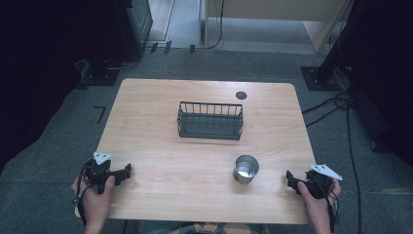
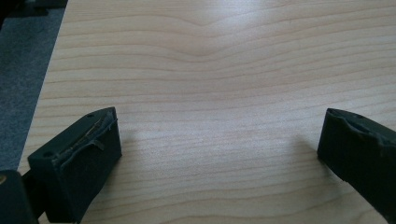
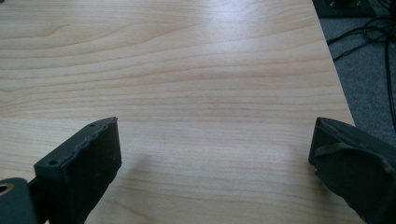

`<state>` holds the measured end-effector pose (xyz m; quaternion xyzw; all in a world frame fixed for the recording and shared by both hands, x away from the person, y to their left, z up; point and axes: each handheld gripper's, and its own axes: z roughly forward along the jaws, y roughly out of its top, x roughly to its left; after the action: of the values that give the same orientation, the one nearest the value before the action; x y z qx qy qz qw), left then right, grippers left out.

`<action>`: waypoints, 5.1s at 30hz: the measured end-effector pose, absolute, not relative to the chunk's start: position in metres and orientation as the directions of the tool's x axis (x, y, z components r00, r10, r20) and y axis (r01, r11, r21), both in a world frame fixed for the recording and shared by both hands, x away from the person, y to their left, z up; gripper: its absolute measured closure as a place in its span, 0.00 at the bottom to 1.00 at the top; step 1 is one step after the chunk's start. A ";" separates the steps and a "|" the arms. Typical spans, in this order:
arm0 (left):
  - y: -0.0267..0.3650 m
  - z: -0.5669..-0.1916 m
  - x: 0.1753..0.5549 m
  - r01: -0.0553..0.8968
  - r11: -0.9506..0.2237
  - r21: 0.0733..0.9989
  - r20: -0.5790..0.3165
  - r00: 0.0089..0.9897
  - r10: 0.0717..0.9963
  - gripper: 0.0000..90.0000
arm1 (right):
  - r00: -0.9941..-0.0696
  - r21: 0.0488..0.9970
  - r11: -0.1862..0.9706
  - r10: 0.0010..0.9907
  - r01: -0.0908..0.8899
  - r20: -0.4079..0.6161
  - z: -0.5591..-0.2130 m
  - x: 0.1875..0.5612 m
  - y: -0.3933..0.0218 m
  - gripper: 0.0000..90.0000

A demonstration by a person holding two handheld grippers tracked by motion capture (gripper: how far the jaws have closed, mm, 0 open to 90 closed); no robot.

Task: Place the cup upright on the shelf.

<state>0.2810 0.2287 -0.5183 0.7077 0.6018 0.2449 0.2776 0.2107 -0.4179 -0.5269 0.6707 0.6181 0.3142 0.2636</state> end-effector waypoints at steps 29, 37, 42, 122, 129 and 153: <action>0.229 -0.518 0.281 0.716 -0.122 0.687 0.013 0.156 0.988 0.00 | -0.092 0.860 -0.082 0.985 0.503 0.148 -0.471 0.195 -0.372 0.02; 0.229 -0.518 0.281 0.716 -0.122 0.687 0.013 0.156 0.988 0.00 | -0.150 0.888 -0.063 0.978 0.456 0.147 -0.458 0.190 -0.356 0.00; 0.229 -0.518 0.281 0.716 -0.122 0.687 0.013 0.156 0.988 0.00 | -0.195 0.895 -0.043 0.970 0.444 0.143 -0.453 0.190 -0.342 0.00; 0.229 -0.518 0.281 0.716 -0.123 0.687 0.013 0.157 0.988 0.00 | -0.359 0.834 0.132 0.930 0.535 0.084 -0.471 0.230 -0.250 0.20; 0.229 -0.518 0.281 0.716 -0.122 0.687 0.013 0.157 0.988 0.00 | -0.367 0.842 0.134 0.927 0.522 0.080 -0.460 0.239 -0.246 0.20; 0.228 -0.518 0.282 0.715 -0.125 0.688 0.013 0.160 0.987 0.00 | -0.396 0.860 0.133 0.914 0.493 0.085 -0.436 0.269 -0.220 0.20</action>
<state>0.2816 0.2284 -0.5183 0.7088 0.6002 0.2449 0.2781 0.2687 -0.2200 -0.4359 0.4934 0.7128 0.4358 0.2419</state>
